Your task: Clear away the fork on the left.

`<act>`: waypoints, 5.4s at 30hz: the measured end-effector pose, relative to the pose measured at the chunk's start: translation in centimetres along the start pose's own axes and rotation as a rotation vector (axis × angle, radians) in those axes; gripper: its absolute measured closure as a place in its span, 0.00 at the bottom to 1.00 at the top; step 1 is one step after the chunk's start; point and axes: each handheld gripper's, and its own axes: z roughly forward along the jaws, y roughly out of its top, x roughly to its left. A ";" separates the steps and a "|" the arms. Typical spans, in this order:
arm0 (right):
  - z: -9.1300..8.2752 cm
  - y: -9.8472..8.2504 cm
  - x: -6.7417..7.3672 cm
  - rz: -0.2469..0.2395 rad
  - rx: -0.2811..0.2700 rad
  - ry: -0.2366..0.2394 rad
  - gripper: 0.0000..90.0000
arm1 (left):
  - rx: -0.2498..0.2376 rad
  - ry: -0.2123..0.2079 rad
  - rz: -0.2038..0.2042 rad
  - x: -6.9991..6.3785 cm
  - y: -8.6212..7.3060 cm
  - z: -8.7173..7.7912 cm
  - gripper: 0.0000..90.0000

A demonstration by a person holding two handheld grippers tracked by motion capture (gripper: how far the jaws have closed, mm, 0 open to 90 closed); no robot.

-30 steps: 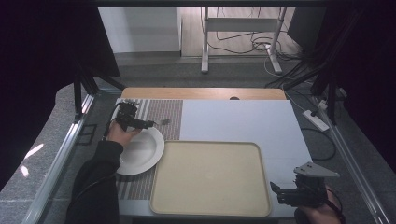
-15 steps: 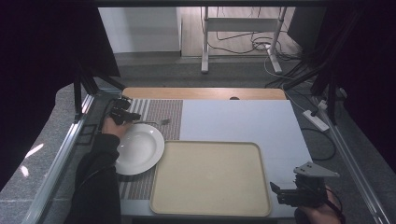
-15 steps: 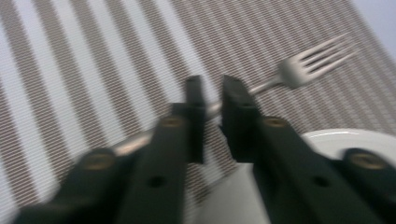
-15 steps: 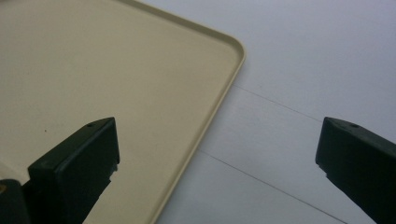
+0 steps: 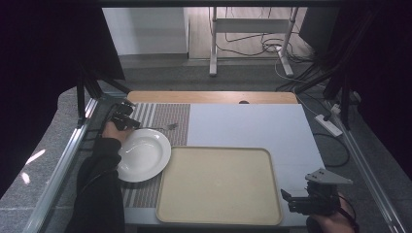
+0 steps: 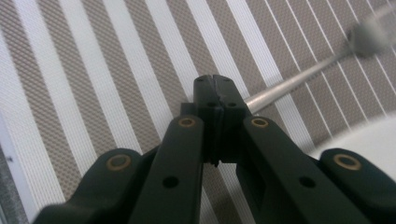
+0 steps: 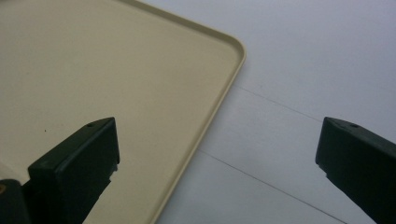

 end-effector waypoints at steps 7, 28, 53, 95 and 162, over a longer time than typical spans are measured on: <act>0.1 0.1 0.1 -0.006 0.003 0.001 0.00 | 0.021 0.008 0.034 -0.3 -0.3 -0.1 0.98; 0.2 0.1 0.1 -0.012 0.009 0.002 0.00 | -0.080 -0.116 0.056 -1.7 1.7 -1.3 0.56; 0.2 0.1 0.1 -0.015 0.012 0.003 0.00 | 0.004 -0.039 0.195 -2.6 2.5 2.0 0.56; 0.1 0.1 0.2 -0.023 0.007 0.002 0.00 | -0.054 -0.017 0.053 0.3 -4.4 -7.5 0.93; 0.3 0.2 0.6 -0.062 0.024 0.001 0.00 | 0.028 -0.248 0.279 -24.5 -10.7 -4.6 0.93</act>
